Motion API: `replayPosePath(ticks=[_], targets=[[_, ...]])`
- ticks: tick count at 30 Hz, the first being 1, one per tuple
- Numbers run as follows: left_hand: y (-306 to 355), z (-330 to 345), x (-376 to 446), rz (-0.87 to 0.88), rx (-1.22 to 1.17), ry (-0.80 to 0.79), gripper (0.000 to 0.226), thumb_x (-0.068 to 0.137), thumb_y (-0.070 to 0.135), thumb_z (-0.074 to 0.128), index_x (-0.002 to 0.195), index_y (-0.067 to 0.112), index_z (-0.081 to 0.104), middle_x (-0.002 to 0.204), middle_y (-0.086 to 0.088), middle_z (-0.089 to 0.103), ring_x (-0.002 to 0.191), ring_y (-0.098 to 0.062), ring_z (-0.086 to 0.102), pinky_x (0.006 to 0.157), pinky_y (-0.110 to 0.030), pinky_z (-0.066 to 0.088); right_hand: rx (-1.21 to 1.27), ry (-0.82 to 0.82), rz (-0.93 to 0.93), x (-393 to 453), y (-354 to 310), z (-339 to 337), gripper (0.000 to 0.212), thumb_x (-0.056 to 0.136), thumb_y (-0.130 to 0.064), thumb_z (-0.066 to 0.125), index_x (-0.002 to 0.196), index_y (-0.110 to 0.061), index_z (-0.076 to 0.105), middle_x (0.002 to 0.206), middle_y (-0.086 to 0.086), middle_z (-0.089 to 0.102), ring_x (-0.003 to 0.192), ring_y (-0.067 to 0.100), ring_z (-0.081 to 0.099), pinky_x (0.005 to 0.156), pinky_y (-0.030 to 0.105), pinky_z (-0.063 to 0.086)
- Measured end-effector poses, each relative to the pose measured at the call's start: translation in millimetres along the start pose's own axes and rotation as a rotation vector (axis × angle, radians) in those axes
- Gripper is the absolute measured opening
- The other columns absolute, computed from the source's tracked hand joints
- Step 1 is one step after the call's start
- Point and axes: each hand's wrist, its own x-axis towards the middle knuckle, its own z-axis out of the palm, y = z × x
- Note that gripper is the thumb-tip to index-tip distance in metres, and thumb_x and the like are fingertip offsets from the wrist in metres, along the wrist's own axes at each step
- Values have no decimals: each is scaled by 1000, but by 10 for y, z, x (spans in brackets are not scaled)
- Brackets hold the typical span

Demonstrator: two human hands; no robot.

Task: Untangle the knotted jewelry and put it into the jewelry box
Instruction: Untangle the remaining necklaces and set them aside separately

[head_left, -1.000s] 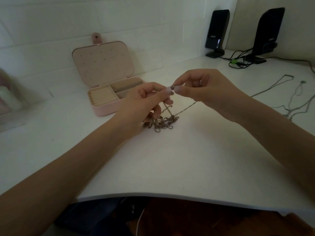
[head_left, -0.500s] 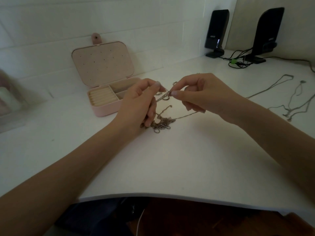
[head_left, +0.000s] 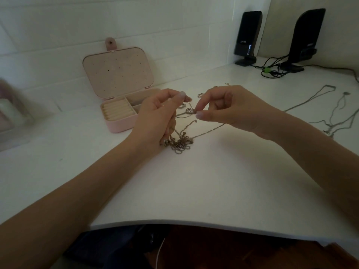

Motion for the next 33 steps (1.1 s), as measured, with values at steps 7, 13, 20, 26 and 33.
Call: replayPosePath(ticks=[7,13,20,26,33], targets=[[8,-17,13,-18,-13,14,11,93,22,58,87,14,59,40,9,35,27,-4,24,32,-15,14,61,-20,16,-3,-30,17,34,72,-42,69,88,-13,74,69,12,34,66,23,28,59,27,25],[-1,-10,-3,76,67,-14,22,81,33,66,66,24,55,49,-4,30,34,-9,21,37,-17,16,55,-11,11,-4,-8,0,20,85,-32,64,81,-14,70,56,3,34,53,10,29,54,21,26],[-54,-30,-31,237,327,-30,20,88,12,67,70,15,59,42,7,28,39,-5,19,42,-15,20,27,-10,19,-4,-12,-2,21,94,-23,57,86,-6,67,53,0,36,53,12,30,54,21,28],[-51,1,-56,296,378,9,16,93,15,60,77,14,56,70,-11,55,43,-14,46,42,-16,36,-59,-49,31,-16,-17,12,24,97,-29,52,81,-20,68,48,-6,41,49,11,31,56,26,29],[-86,-9,-8,234,345,-34,17,97,17,54,80,21,53,70,12,61,56,-7,49,51,-13,38,-22,-72,69,-17,-24,3,26,99,-32,47,90,-14,63,45,-5,43,45,13,29,47,18,28]])
